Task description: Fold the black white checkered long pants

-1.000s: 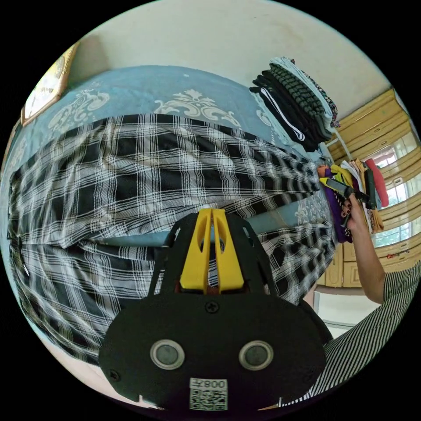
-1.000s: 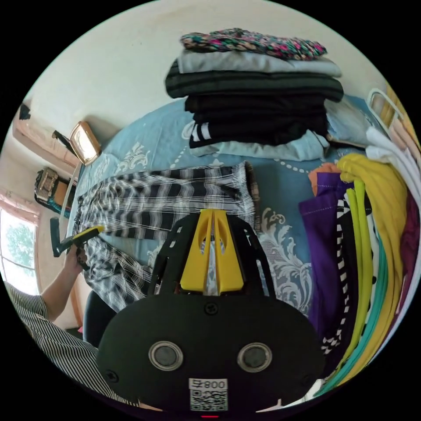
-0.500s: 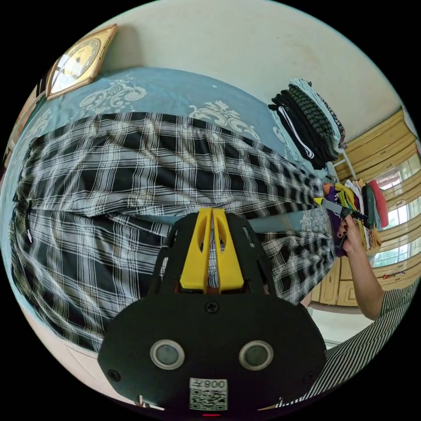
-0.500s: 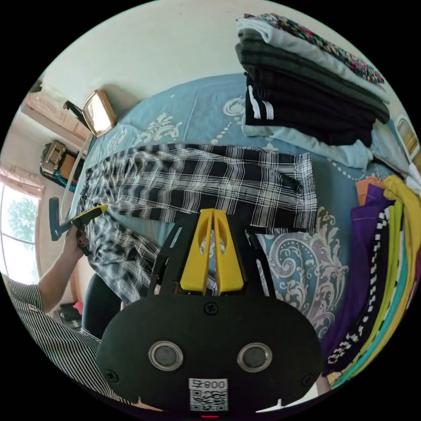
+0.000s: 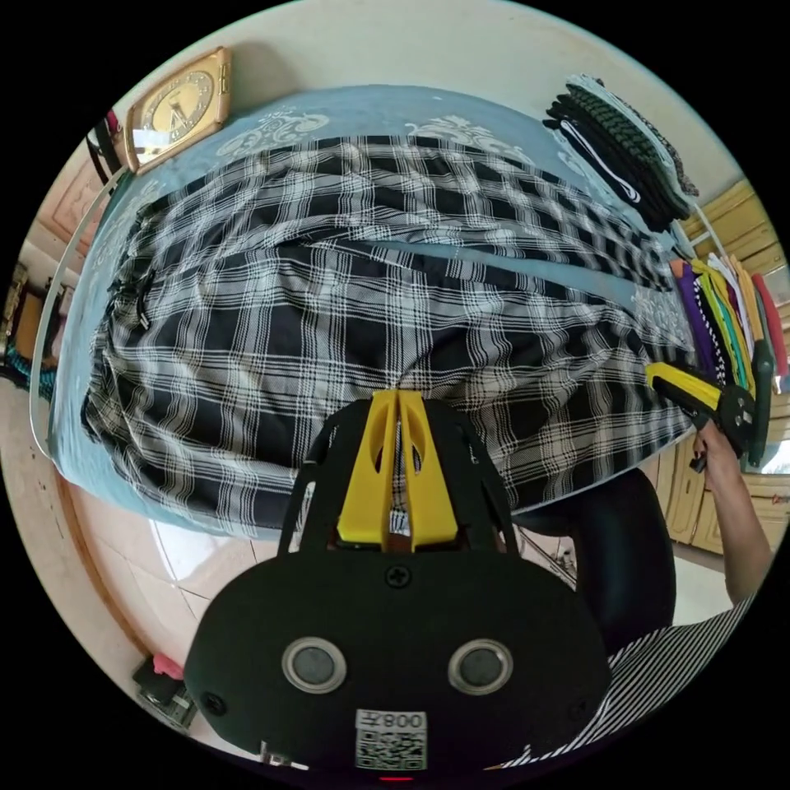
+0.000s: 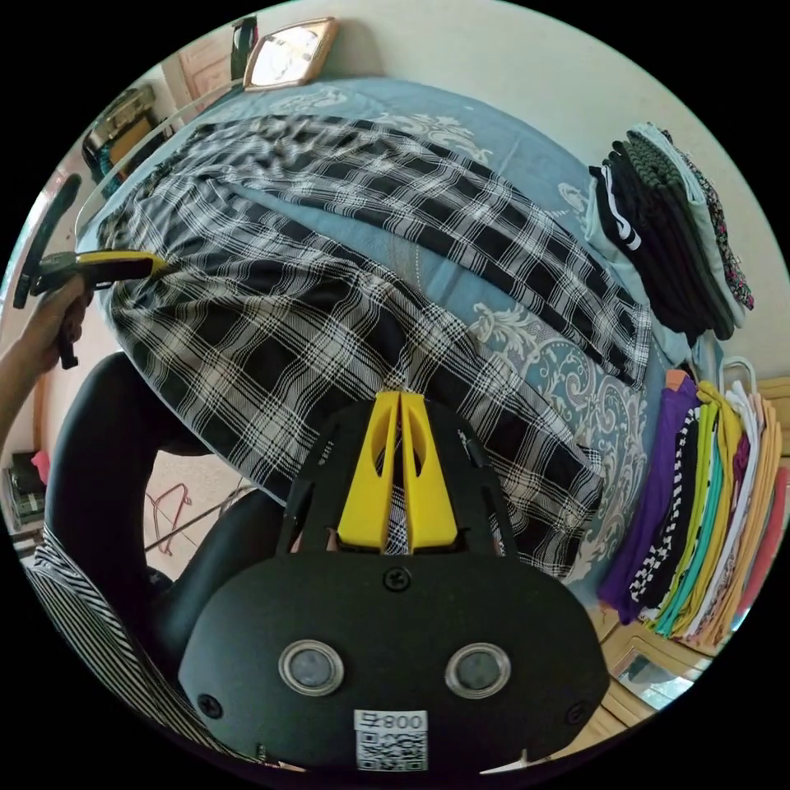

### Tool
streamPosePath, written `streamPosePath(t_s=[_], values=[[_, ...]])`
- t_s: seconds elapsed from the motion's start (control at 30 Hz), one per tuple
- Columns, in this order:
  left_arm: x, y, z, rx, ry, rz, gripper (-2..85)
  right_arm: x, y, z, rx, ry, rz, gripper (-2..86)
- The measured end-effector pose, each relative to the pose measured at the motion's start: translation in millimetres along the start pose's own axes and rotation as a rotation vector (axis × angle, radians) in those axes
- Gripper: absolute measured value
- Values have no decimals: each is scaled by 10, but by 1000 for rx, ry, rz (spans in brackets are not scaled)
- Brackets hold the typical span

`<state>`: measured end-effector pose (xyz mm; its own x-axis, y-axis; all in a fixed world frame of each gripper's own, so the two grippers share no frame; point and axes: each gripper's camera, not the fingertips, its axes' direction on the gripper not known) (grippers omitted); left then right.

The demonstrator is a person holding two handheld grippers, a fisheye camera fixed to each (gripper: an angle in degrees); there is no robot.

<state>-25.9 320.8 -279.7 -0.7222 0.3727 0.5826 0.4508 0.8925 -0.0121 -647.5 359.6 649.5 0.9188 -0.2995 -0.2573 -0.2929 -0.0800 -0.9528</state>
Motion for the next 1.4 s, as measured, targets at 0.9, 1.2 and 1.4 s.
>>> streamPosePath(t_s=[0.9, 1.2, 1.4], values=[[-4462, 967, 84, 162, -61, -584, 3, -451, -1130, -1368, -51, -332, -107, 1], [-5008, 869, 136, 127, -80, -585, 5, -1095, -1314, -2008, 10, -383, -328, 1], [-5145, 587, -139, 343, 12, -474, 13, -1177, -1395, -2158, -54, -376, -366, 1]])
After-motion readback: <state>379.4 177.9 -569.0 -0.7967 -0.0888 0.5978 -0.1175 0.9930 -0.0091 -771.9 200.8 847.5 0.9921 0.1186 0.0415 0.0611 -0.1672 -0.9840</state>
